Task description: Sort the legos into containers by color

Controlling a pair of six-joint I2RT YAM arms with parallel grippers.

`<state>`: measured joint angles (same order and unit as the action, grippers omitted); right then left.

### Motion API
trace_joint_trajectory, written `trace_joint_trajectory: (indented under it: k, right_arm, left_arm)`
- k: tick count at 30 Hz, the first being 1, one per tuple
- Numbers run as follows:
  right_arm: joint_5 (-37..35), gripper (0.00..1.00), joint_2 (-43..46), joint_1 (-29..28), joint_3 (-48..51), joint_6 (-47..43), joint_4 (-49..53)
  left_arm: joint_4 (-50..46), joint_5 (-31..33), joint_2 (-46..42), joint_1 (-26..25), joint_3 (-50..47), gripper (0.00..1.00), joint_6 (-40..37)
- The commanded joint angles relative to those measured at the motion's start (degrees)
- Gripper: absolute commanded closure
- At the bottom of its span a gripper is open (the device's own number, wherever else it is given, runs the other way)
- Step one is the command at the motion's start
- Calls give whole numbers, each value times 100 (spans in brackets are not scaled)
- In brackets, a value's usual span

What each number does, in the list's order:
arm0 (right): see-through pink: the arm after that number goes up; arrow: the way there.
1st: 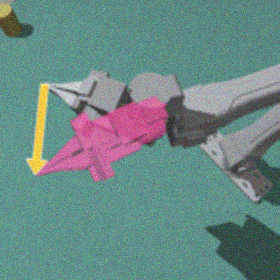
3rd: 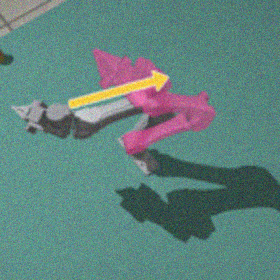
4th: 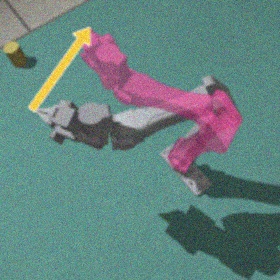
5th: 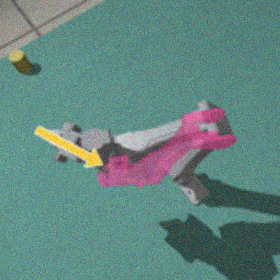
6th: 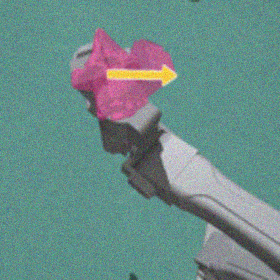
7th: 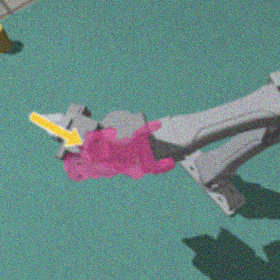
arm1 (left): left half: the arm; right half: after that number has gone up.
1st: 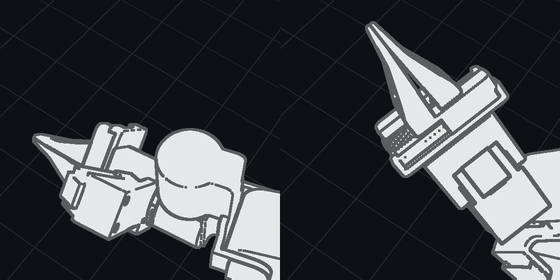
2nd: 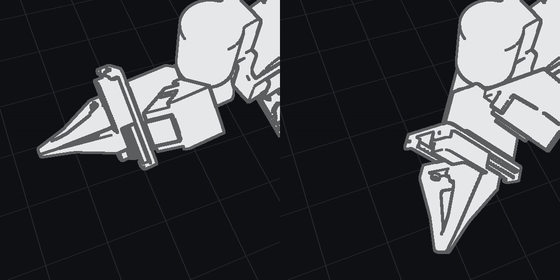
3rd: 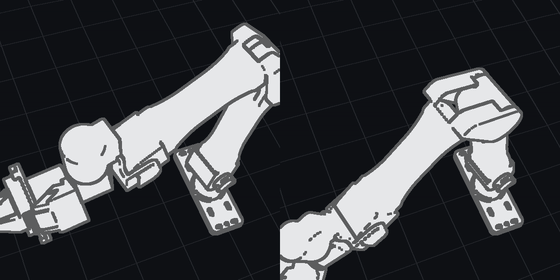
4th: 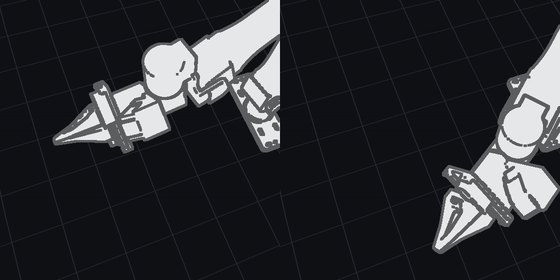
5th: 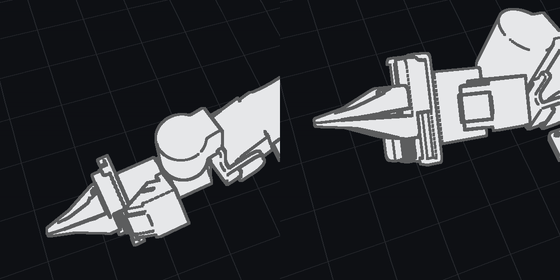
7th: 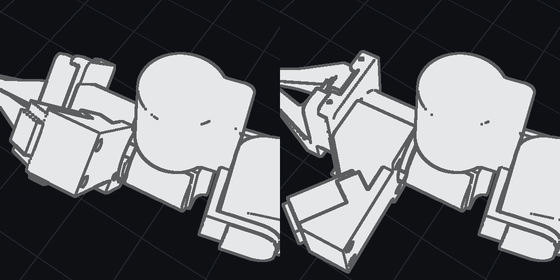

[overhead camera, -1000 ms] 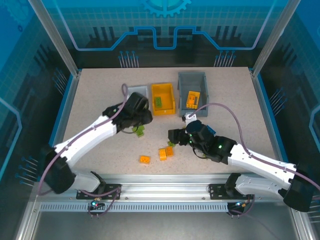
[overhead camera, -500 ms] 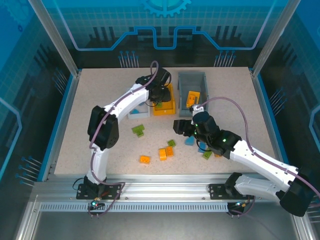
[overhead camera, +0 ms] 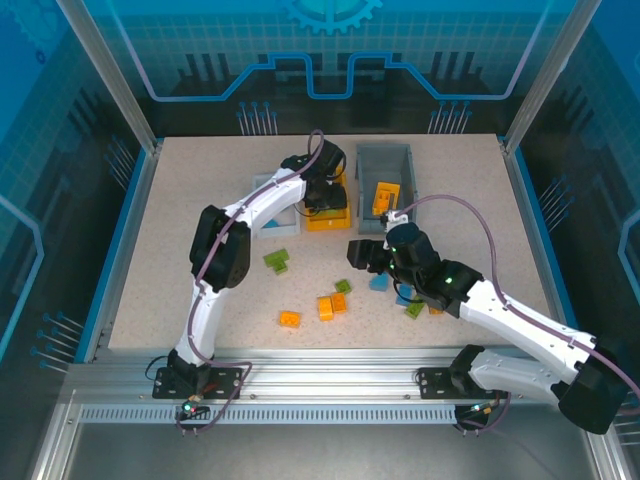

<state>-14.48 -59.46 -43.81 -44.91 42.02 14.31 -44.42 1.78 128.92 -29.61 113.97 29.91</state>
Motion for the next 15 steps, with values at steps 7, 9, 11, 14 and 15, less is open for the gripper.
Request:
trace_joint_trajectory:
  k: [7,9,11,14,15]
  right_arm:
    - [-269,26,266,107,162,156,509]
    - [-480,26,385,115,140,168,777]
    - [-674,27,485,138,90,197,1068]
    - [-898,27,573,188,-26,275,1549]
    - [-975,28,605,213,-65,316,1716]
  left_arm:
    - [147,-216,-568,25,-319,47,98]
    - [267,-177,-926,-34,-522,47,152]
    - [419,-136,-1348,-119,-775,46,227]
    - [782,-110,-2003,-346,-1284,45,249]
    - [940,-114,-2256,-459,-1519,44,222]
